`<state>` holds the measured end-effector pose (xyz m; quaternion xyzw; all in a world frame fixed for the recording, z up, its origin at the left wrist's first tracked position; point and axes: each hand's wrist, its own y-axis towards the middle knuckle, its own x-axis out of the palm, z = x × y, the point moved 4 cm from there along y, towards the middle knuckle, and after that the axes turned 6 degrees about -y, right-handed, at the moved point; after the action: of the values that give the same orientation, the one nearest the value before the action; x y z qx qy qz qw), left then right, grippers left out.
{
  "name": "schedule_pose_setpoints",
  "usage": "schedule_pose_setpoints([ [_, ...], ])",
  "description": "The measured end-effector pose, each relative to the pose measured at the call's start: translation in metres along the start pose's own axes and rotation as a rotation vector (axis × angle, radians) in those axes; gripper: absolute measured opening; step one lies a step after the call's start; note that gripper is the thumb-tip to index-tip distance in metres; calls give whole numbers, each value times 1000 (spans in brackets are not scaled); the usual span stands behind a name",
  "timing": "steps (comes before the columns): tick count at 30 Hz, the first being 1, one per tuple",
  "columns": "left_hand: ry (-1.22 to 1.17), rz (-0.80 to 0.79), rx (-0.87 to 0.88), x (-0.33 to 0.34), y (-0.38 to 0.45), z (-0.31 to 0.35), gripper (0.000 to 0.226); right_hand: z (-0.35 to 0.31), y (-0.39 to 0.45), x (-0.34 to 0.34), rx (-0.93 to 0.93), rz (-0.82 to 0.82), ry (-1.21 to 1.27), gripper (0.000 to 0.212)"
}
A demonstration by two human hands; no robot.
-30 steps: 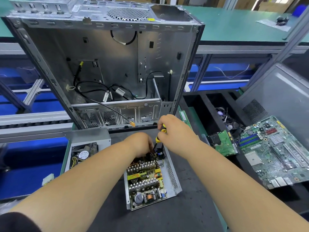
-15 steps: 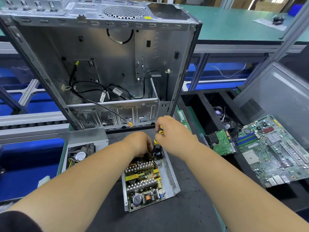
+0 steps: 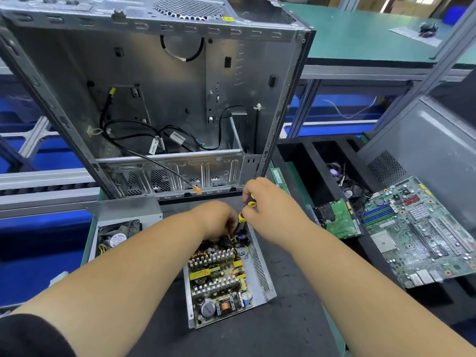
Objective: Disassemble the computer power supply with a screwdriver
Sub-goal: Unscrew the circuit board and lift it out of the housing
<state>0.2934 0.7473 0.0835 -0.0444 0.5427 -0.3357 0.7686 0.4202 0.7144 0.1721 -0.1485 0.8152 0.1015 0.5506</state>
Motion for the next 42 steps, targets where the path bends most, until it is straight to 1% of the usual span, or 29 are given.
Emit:
schedule_pose_setpoints([
  [4, -28, -23, 48, 2, 1, -1, 19, 2, 0, -3, 5, 20, 4, 9],
  [8, -65, -47, 2, 7, 3, -7, 29, 5, -3, -8, 40, 54, 54, 11],
  [10, -120, -30, -14, 5, 1, -10, 28, 8, -6, -14, 78, 106, 122, 12],
  [13, -243, 47, -25, -3, -3, -12, 16, 20, -14, -21, 152, 218, 272, 14],
  [16, -418, 171, -73, -16, -7, -13, 7, 43, -28, -24, 281, 337, 465, 11],
  [18, -590, 207, -100, -21, -9, -9, 9, 66, -38, -19, 439, 405, 616, 16],
  [20, -765, 219, -106, -24, -10, 1, 10, 89, -45, -6, 594, 414, 808, 18],
  [22, -907, 227, -109, -24, -8, 14, 11, 108, -51, 8, 694, 395, 984, 18],
  [24, -961, 236, -103, -23, -2, 29, 11, 122, -59, 19, 775, 380, 1146, 18],
  [25, -901, 247, -93, -23, 1, 36, 10, 126, -63, 24, 795, 375, 1225, 18],
  [26, -774, 262, -80, -23, 5, 44, 10, 130, -67, 27, 798, 372, 1286, 18],
  [28, -434, 280, -39, -23, 13, 62, 12, 136, -72, 31, 785, 363, 1342, 17],
  [30, -186, 238, -7, -18, 21, 82, 13, 141, -76, 33, 777, 349, 1354, 16],
  [33, 118, 150, -51, -6, 37, 103, 7, 149, -80, 37, 778, 316, 1359, 13],
  [35, 309, 114, -119, 1, 46, 110, 14, 155, -84, 39, 773, 306, 1371, 11],
  [38, 439, 93, -200, 5, 58, 114, 18, 164, -90, 39, 759, 301, 1379, 8],
  [42, 434, 112, -251, 4, 64, 112, 14, 173, -95, 36, 734, 278, 1366, 8],
])
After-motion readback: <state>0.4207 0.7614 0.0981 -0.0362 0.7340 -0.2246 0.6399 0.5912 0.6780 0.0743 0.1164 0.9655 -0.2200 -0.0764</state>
